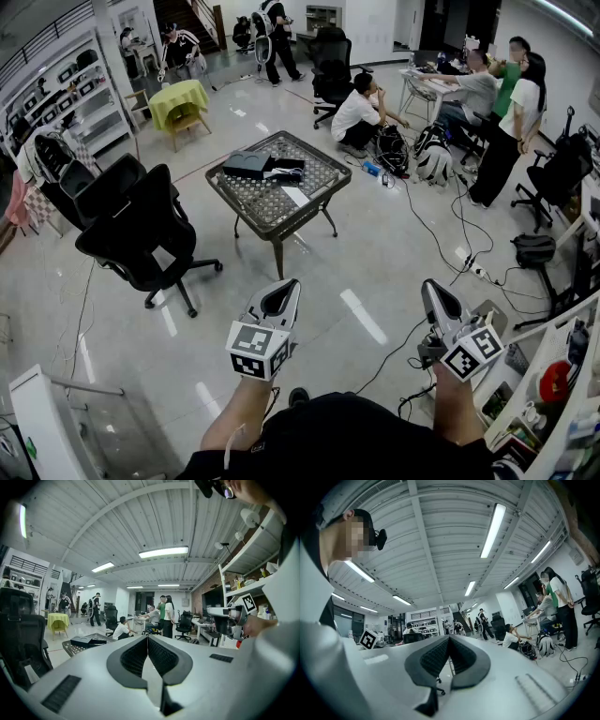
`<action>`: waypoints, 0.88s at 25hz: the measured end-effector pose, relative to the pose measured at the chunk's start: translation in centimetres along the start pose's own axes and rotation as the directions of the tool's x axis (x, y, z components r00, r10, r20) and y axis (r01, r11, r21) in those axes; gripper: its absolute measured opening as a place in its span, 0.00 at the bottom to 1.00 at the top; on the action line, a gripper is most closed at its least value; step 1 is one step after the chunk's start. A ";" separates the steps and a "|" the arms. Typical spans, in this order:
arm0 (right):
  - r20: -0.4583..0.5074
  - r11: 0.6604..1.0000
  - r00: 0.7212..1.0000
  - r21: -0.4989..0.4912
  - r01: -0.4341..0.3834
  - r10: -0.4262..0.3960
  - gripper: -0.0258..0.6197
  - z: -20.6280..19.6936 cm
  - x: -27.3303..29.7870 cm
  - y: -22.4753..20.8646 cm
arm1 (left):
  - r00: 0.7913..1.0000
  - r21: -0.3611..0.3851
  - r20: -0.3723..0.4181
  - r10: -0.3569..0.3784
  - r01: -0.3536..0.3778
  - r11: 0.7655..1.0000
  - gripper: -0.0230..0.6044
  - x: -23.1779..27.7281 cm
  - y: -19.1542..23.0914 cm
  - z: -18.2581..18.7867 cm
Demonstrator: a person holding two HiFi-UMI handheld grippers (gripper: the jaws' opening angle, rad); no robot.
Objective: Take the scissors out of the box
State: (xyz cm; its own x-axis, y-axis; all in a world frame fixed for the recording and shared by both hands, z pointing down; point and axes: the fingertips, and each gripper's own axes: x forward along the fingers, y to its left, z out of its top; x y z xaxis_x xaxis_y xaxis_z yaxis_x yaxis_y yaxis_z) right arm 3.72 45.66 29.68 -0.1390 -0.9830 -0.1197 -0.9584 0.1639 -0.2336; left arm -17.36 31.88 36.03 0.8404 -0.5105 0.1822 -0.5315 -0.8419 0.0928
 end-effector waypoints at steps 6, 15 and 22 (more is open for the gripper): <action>-0.006 0.999 0.999 -0.017 -0.034 0.034 0.05 0.1 0.6 -0.2 | 0.999 0.007 0.014 0.035 -0.035 0.999 0.05 0.4 0.3 0.6; 0.002 0.999 0.999 -0.017 -0.041 0.041 0.05 0.4 0.0 -1.2 | 1.000 0.013 0.014 0.020 -0.021 1.000 0.05 1.4 -1.2 0.7; 0.020 0.999 0.999 -0.018 -0.037 0.037 0.05 1.7 -2.7 -2.5 | 1.000 0.021 0.020 -0.021 0.021 1.000 0.05 2.9 -4.9 1.3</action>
State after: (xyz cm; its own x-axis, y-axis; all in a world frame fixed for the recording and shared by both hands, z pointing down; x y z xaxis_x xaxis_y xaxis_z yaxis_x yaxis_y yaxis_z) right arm 6.86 48.04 28.96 -0.1694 -0.9744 -0.1478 -0.9570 0.1985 -0.2117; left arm -12.17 34.31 34.87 0.8534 -0.4959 0.1609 -0.5117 -0.8558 0.0764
